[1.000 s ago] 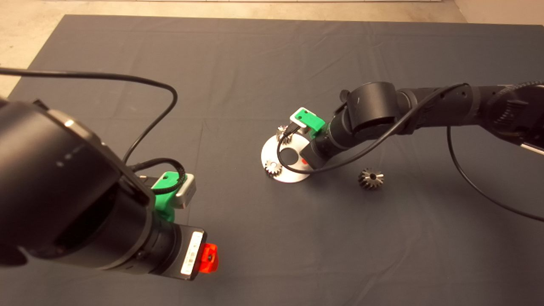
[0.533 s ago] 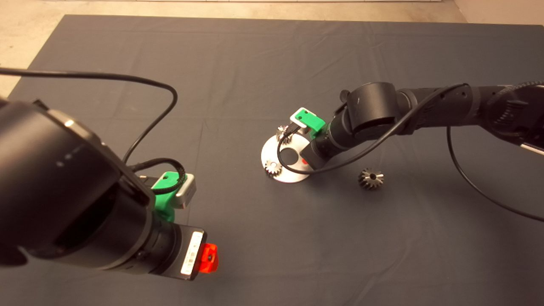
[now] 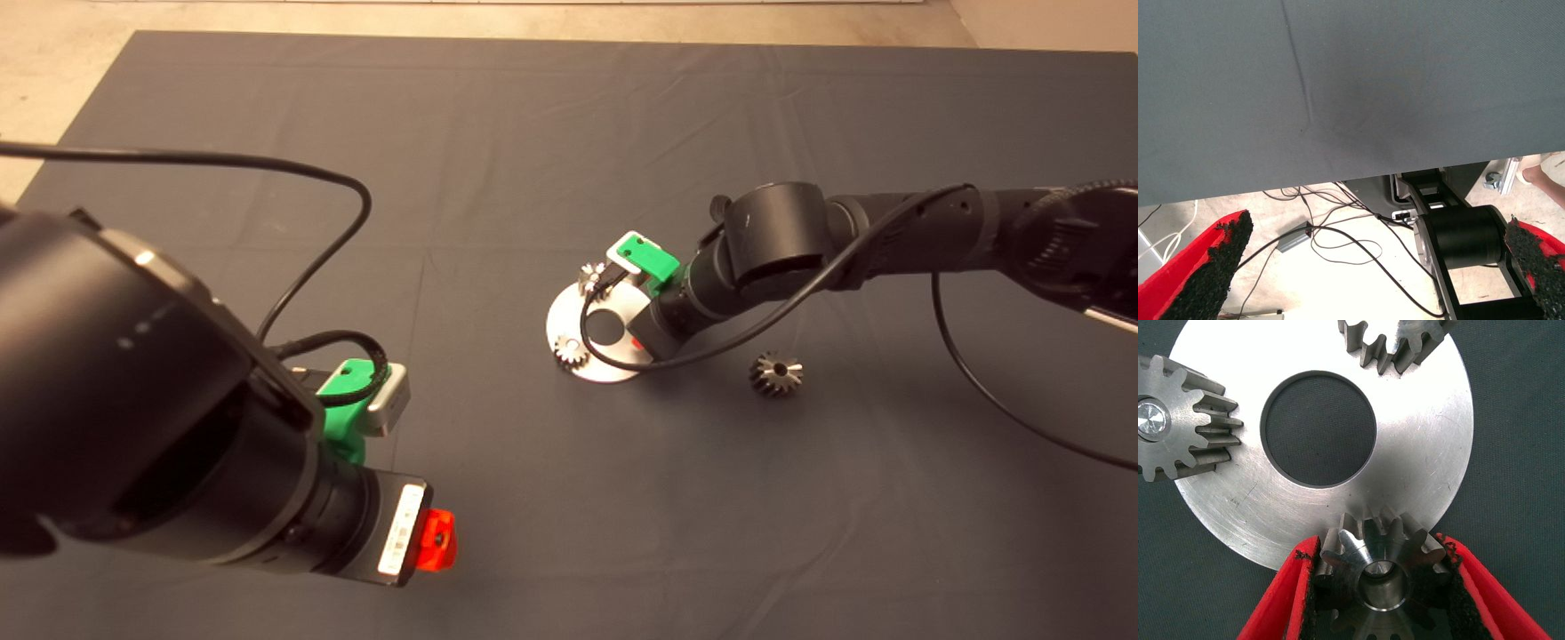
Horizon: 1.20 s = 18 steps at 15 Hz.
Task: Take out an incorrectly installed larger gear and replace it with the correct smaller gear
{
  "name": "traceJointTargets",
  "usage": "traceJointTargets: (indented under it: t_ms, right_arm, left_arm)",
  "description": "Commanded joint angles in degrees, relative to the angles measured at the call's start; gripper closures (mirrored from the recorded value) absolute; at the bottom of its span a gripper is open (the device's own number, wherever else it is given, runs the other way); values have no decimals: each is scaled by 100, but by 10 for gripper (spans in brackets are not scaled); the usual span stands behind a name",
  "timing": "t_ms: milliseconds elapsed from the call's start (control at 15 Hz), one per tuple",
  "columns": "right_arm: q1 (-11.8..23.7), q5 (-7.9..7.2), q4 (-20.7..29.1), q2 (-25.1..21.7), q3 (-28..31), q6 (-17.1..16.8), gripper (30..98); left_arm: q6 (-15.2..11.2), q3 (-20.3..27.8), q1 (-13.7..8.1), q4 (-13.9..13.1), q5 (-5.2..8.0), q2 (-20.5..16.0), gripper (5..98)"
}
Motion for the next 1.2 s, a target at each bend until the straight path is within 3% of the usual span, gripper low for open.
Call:
traceJointTargets:
  t_ms: [0,1133]
  right_arm:
    - [138,-12,-194,24,22,0,873]
    - [138,-30,-195,-20,31,9,844]
  left_arm:
    - [-20,94,-84,-136,755,5,54]
    - [-20,94,-84,-136,755,13,54]
